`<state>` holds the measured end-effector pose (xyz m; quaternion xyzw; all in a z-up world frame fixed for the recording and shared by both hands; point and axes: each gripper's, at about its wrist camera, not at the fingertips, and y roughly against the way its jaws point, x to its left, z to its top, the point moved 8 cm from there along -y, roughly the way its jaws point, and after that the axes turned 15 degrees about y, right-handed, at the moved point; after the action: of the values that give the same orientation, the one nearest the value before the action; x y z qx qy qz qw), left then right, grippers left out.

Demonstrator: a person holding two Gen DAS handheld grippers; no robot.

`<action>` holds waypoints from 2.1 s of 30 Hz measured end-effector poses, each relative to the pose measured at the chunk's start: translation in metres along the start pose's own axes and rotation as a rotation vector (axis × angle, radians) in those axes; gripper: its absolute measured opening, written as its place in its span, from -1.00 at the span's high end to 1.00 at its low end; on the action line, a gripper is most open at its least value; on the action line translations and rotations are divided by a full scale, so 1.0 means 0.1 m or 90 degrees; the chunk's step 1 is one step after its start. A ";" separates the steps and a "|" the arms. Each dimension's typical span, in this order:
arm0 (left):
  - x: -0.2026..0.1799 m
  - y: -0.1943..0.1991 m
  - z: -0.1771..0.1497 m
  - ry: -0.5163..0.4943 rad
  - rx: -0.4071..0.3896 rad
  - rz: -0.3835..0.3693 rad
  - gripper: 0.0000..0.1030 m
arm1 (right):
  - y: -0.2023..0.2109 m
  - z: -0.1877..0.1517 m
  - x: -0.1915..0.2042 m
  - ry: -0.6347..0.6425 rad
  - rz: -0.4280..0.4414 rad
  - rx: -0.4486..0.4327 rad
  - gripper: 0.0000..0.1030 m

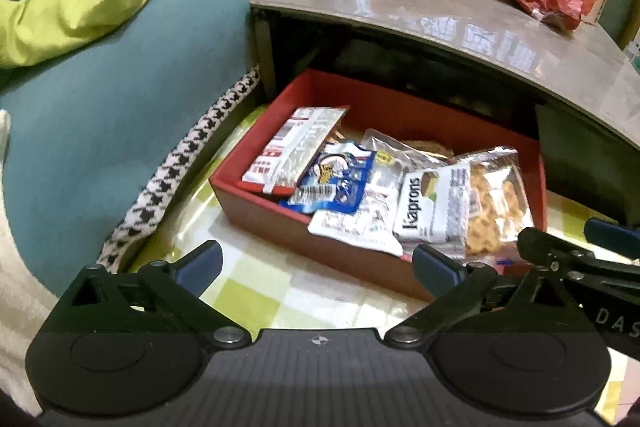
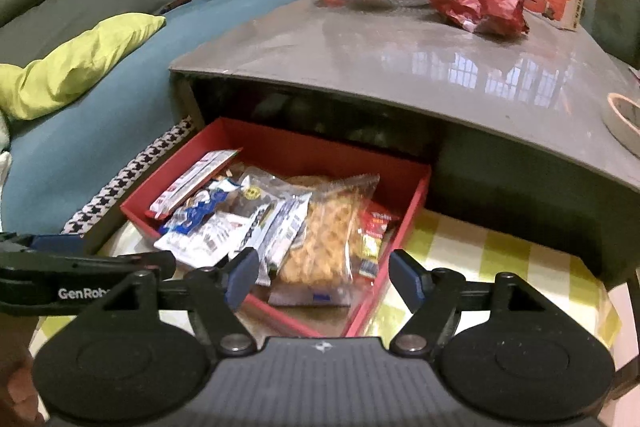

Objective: Organize snacks

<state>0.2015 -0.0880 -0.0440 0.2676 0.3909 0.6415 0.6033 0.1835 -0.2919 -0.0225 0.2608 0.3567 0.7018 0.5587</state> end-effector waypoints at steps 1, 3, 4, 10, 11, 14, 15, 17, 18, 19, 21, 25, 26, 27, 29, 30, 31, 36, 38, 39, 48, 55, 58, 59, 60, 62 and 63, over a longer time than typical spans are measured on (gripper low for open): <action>0.00 0.03 -0.02 0.002 -0.004 0.000 -0.99 | 0.02 -0.03 0.01 -0.002 0.001 0.000 -0.59; 0.01 0.10 -0.05 0.004 -0.011 0.000 -1.00 | 0.08 -0.06 0.02 -0.005 0.002 -0.002 -0.59; 0.02 0.13 -0.06 0.006 -0.015 -0.001 -1.00 | 0.12 -0.08 0.02 -0.007 0.003 -0.004 -0.60; 0.07 0.30 -0.14 0.028 -0.027 -0.005 -1.00 | 0.31 -0.16 0.03 -0.020 0.009 -0.017 -0.63; 0.08 0.33 -0.15 0.031 -0.030 -0.003 -1.00 | 0.34 -0.17 0.03 -0.022 0.010 -0.019 -0.63; 0.12 0.40 -0.19 0.040 -0.038 0.002 -1.00 | 0.42 -0.21 0.07 -0.026 0.013 -0.024 -0.64; 0.13 0.42 -0.20 0.041 -0.039 0.003 -1.00 | 0.45 -0.23 0.08 -0.026 0.016 -0.024 -0.67; 0.15 0.46 -0.23 0.038 -0.039 0.005 -1.00 | 0.49 -0.25 0.11 -0.024 0.020 -0.027 -0.72; 0.15 0.48 -0.25 0.037 -0.039 0.005 -1.00 | 0.52 -0.26 0.13 -0.024 0.022 -0.028 -0.73; 0.15 0.50 -0.27 0.035 -0.039 0.006 -1.00 | 0.54 -0.27 0.14 -0.024 0.024 -0.029 -0.73; 0.15 0.54 -0.30 0.031 -0.040 0.007 -1.00 | 0.59 -0.28 0.17 -0.019 0.025 -0.033 -0.73; 0.11 0.61 -0.37 0.019 -0.042 0.009 -1.00 | 0.67 -0.31 0.17 -0.017 0.010 -0.034 -0.73; 0.11 0.62 -0.39 0.016 -0.043 0.010 -1.00 | 0.68 -0.32 0.18 -0.019 0.010 -0.033 -0.73; 0.10 0.63 -0.41 0.014 -0.043 0.011 -1.00 | 0.69 -0.34 0.17 -0.023 0.009 -0.032 -0.73; 0.09 0.65 -0.45 0.011 -0.044 0.017 -1.00 | 0.71 -0.37 0.17 -0.025 0.006 -0.029 -0.73; 0.09 0.67 -0.46 0.010 -0.044 0.018 -1.00 | 0.72 -0.38 0.17 -0.026 0.005 -0.029 -0.73; 0.09 0.68 -0.47 0.010 -0.044 0.019 -1.00 | 0.73 -0.39 0.17 -0.026 0.005 -0.030 -0.73; 0.08 0.76 -0.49 0.005 -0.053 0.027 -1.00 | 0.80 -0.43 0.18 -0.028 0.004 -0.035 -0.73; 0.07 0.78 -0.50 0.003 -0.056 0.029 -1.00 | 0.83 -0.44 0.18 -0.030 0.005 -0.037 -0.73; 0.07 0.79 -0.50 0.002 -0.057 0.031 -1.00 | 0.84 -0.44 0.18 -0.031 0.005 -0.037 -0.73; 0.09 0.85 -0.57 -0.006 -0.059 0.046 -1.00 | 0.89 -0.50 0.22 -0.025 0.001 -0.032 -0.73; 0.12 0.92 -0.64 -0.011 -0.062 0.057 -1.00 | 0.95 -0.56 0.26 -0.025 0.001 -0.030 -0.73; 0.12 0.94 -0.66 -0.015 -0.063 0.062 -1.00 | 0.97 -0.58 0.28 -0.025 0.001 -0.029 -0.73; 0.13 0.94 -0.67 -0.016 -0.063 0.063 -1.00 | 0.98 -0.59 0.29 -0.025 0.000 -0.029 -0.73; 0.13 0.95 -0.68 -0.017 -0.063 0.064 -1.00 | 0.98 -0.60 0.29 -0.025 0.000 -0.029 -0.73; 0.13 0.96 -0.69 -0.019 -0.065 0.066 -1.00 | 0.98 -0.59 0.29 -0.025 0.001 -0.028 -0.73; 0.14 0.97 -0.70 -0.019 -0.066 0.068 -1.00 | 0.98 -0.60 0.29 -0.025 0.001 -0.028 -0.73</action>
<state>0.0879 -0.0839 -0.0045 0.2658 0.3334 0.6880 0.5873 0.0721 -0.2879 0.0177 0.2625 0.3301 0.7046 0.5707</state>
